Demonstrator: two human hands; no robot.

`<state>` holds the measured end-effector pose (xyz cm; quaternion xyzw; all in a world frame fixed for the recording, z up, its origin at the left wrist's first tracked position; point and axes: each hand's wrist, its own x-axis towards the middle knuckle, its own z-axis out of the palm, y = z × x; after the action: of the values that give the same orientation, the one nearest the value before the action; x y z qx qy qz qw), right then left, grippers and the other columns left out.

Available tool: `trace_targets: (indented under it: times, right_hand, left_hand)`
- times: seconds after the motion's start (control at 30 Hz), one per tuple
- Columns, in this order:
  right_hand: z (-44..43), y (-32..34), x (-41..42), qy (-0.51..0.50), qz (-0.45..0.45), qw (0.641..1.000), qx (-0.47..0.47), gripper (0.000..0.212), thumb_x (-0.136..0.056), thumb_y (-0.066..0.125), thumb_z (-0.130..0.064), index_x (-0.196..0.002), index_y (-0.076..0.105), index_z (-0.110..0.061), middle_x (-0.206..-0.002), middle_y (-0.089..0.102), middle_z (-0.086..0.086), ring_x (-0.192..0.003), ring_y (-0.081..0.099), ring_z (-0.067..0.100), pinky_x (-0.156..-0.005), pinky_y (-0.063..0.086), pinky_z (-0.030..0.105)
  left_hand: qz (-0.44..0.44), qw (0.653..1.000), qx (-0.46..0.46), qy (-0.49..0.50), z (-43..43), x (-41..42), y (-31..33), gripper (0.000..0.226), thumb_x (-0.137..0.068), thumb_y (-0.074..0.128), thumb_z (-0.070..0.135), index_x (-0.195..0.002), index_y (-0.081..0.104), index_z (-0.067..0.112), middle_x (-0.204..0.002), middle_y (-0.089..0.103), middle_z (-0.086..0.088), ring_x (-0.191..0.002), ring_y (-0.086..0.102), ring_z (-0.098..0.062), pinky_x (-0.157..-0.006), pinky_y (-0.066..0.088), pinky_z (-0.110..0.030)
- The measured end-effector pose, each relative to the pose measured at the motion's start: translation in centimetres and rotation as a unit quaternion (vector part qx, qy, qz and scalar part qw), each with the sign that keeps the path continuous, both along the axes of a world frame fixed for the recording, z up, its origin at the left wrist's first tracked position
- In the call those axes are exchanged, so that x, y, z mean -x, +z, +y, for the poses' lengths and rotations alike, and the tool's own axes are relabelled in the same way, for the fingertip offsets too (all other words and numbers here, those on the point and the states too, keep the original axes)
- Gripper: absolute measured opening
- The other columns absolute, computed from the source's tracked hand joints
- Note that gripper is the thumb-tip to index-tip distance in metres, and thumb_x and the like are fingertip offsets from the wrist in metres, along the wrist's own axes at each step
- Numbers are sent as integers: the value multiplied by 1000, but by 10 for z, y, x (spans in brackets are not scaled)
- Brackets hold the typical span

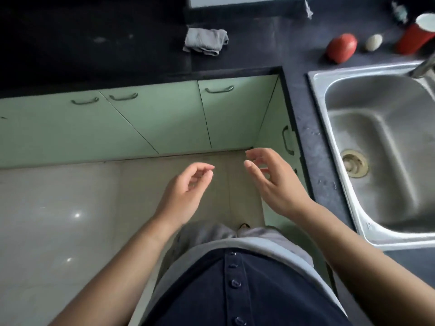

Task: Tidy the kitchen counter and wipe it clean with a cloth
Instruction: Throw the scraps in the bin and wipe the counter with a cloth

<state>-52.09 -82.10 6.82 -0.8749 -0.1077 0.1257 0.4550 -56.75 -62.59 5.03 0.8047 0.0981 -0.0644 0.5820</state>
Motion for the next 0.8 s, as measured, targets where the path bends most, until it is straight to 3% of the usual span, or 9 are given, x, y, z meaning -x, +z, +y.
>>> trace_targets:
  times: [0.23,0.53,0.67,0.8]
  right_hand:
    - [38,-22,-91,48,28,998,14,38,-92,46,-40,-118,54,-13,-117,57,0,-106,55,11,-92,46,35]
    - [121,-27,-273,38,-10,999,20,35,-92,48,-37,-114,55,-12,-116,57,2,-101,56,13,-87,47,28]
    - [155,-33,-347,46,-6,998,44,36,-92,50,-36,-117,55,-10,-115,56,4,-101,55,13,-81,39,20]
    - [178,-41,-416,72,-1,994,85,38,-93,49,-36,-122,53,-12,-123,54,5,-111,52,20,-85,39,24]
  left_hand:
    - [18,998,2,53,41,-86,-15,23,-82,51,46,-96,63,34,-99,68,5,-94,63,-9,-83,46,-16]
    - [49,998,-18,46,133,-272,-37,18,-84,51,45,-94,62,36,-99,66,10,-98,61,-9,-84,44,-21]
    - [85,992,-87,18,171,-348,-53,10,-92,53,33,-95,61,29,-96,63,12,-94,59,-7,-77,42,-19]
    - [76,975,-209,11,199,-406,-74,19,-90,56,28,-106,61,20,-110,59,0,-104,56,-18,-85,43,-27]
